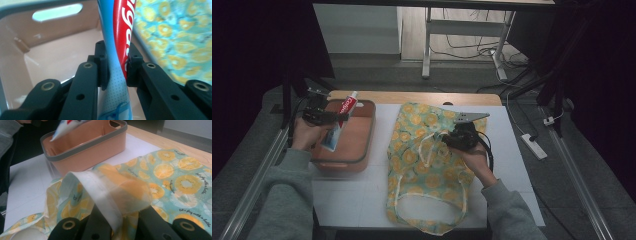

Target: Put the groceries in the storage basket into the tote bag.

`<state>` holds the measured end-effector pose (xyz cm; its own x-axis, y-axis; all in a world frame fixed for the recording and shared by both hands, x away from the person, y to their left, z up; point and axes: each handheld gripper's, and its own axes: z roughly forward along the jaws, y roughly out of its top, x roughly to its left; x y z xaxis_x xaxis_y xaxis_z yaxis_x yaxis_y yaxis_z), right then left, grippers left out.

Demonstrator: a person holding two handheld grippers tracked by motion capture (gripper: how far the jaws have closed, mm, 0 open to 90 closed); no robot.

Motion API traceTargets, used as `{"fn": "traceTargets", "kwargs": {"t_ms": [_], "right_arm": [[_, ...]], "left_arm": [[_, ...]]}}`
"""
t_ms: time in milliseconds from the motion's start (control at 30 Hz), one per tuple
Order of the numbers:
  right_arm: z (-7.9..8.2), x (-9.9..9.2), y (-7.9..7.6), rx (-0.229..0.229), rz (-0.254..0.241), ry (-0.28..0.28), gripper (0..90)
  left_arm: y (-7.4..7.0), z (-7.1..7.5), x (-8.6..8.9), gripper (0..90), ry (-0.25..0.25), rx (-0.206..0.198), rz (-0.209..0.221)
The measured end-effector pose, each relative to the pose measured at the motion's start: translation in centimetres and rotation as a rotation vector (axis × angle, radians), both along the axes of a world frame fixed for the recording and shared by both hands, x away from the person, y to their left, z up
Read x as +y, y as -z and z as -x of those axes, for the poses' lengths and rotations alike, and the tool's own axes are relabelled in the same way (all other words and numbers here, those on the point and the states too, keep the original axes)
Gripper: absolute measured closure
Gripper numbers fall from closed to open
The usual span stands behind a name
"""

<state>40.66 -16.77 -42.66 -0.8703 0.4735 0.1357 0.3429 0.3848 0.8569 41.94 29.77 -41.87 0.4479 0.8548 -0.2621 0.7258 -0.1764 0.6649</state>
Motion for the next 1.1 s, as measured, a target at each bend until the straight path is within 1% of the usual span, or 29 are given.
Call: {"fn": "traceTargets", "kwargs": {"t_ms": [67, 133, 200, 233, 333, 400, 600, 667, 867, 1000, 1100], "right_arm": [[0.0, 0.0, 0.0, -0.001, -0.002, 0.001, 89.2], [0.0, 0.0, 0.0, -0.005, -0.009, 0.004, 89.2], [0.0, 0.0, -0.1, -0.008, -0.007, 0.004, 89.3], [0.0, 0.0, -0.1, -0.009, -0.009, 0.004, 89.2], [0.0, -0.1, -0.1, -0.012, -0.008, 0.007, 89.3], [0.0, -0.1, -0.1, -0.012, -0.010, 0.007, 89.2], [-0.1, -0.1, -0.1, -0.014, -0.015, 0.018, 89.3], [-0.2, 0.0, -0.2, -0.017, -0.019, 0.019, 89.3], [-0.7, 1.5, -0.3, -0.022, -0.021, 0.008, 89.3], [-1.0, 2.7, -0.1, -0.019, -0.027, 0.000, 89.3], [-1.2, 3.4, -0.1, -0.025, -0.025, -0.003, 89.3]], "left_arm": [[-0.6, 0.5, -0.2, 75.8, 0.013, -0.021, 0.018], [-1.1, 1.0, -0.4, 75.8, 0.012, -0.054, 0.033], [-1.8, 1.5, -0.7, 75.8, 0.020, -0.084, 0.037], [-2.1, 1.8, -0.9, 75.8, 0.030, -0.093, 0.043], [-2.9, 2.5, -1.5, 75.8, 0.064, -0.117, 0.052], [-3.2, 3.0, -1.9, 75.8, 0.094, -0.125, 0.064], [-3.6, 5.2, -4.0, 75.8, 0.196, -0.162, 0.093], [-3.5, 5.9, -4.8, 75.7, 0.240, -0.163, 0.098], [-3.4, 7.8, -7.1, 75.7, 0.332, -0.175, 0.094], [-3.2, 8.7, -7.8, 75.7, 0.369, -0.179, 0.099], [-2.9, 9.2, -8.0, 75.7, 0.386, -0.174, 0.111]]}}
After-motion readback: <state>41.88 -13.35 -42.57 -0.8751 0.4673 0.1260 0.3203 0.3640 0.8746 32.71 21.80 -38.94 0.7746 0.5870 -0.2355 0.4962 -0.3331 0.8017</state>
